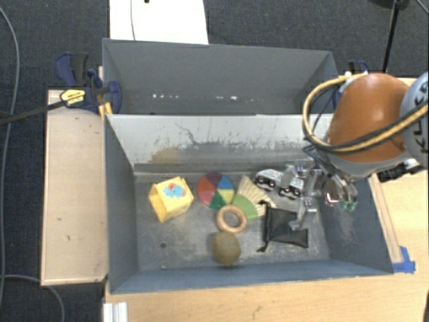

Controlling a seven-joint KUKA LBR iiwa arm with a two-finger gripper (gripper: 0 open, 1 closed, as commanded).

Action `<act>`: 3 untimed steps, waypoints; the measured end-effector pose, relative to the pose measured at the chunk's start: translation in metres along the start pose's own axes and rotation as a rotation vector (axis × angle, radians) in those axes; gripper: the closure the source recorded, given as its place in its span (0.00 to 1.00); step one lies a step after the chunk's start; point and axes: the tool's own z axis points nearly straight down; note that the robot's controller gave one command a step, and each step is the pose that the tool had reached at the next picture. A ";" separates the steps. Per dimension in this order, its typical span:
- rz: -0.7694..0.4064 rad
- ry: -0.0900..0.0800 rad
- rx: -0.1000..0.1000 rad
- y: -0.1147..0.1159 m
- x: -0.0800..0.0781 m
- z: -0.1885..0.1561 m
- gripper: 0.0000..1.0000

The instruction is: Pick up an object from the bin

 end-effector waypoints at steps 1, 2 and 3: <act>-0.001 -0.008 0.001 0.000 -0.002 -0.004 0.00; 0.027 -0.011 0.000 -0.018 0.003 0.056 0.00; 0.144 -0.011 -0.001 -0.039 0.010 0.119 0.00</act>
Offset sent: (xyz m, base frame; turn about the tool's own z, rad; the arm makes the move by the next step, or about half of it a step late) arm -0.0127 -0.0366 -0.1216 0.0504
